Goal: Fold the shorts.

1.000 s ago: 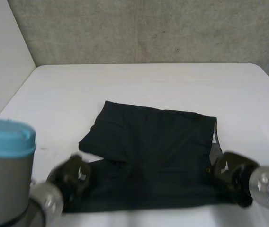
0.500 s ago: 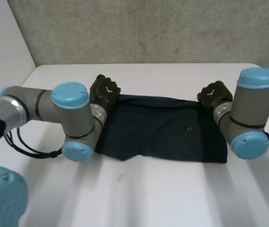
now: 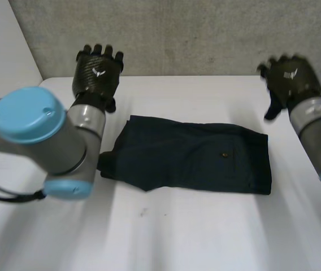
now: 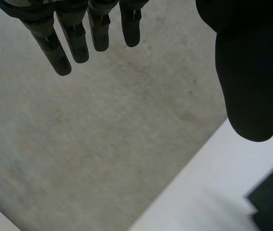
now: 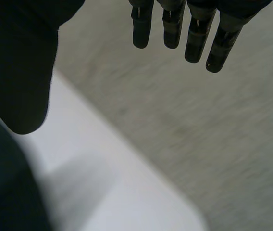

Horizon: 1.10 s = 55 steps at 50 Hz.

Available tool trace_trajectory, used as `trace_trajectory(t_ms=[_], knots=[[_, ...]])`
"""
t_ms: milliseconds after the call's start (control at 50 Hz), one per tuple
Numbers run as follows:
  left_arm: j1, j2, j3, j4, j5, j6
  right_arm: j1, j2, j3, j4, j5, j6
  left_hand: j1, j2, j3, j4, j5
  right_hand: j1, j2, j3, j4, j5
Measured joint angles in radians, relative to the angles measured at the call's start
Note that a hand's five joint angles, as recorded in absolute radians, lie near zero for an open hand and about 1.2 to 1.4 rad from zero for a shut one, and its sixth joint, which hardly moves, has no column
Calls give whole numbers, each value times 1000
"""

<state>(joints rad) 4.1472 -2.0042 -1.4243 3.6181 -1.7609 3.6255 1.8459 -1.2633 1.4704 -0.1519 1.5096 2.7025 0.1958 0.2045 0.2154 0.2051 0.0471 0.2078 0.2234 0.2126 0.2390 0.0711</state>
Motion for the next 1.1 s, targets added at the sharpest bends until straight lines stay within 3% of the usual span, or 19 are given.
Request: trace_trajectory(t_ms=[120, 220, 460, 480, 500, 600, 760, 820, 980, 1100], knots=[[-3, 135, -184, -47, 44, -164, -28, -59, 150, 187, -94, 18, 0, 0, 0, 0, 0, 0, 2, 3, 0, 0], [-4, 201, -311, -63, 94, -264, -51, -65, 316, 128, -148, 34, 0, 0, 0, 0, 0, 78, 110, 130, 98, 86], [5, 199, -397, -47, 105, -288, -73, 71, 411, -132, -145, 25, 0, 0, 0, 0, 0, 232, 287, 299, 273, 244], [5, 195, -397, -47, 105, -287, -74, 92, 403, -145, -142, 23, 0, 0, 0, 0, 0, 300, 353, 366, 339, 306], [5, 191, -397, -47, 104, -286, -75, 110, 395, -155, -140, 21, 0, 0, 0, 0, 0, 447, 601, 597, 570, 533], [5, 183, -396, -46, 102, -284, -90, 141, 368, -171, -128, 18, 0, 0, 0, 0, 0, 583, 918, 936, 928, 819], [3, 187, -401, -47, 101, -283, -135, 43, 360, -147, -119, -18, 0, 0, 0, 0, 0, 684, 950, 962, 950, 869], [3, 191, -402, -48, 100, -283, -159, 0, 356, -118, -118, -83, 0, 0, 0, 0, 0, 697, 950, 962, 950, 881], [4, 200, -404, -49, 99, -283, -195, -43, 287, -2, -108, -441, 0, 0, 0, 0, 0, 712, 950, 962, 951, 886], [4, 202, -404, -49, 97, -282, -38, -37, 161, 23, -108, -573, 0, 0, 0, 0, 0, 751, 955, 969, 954, 890]])
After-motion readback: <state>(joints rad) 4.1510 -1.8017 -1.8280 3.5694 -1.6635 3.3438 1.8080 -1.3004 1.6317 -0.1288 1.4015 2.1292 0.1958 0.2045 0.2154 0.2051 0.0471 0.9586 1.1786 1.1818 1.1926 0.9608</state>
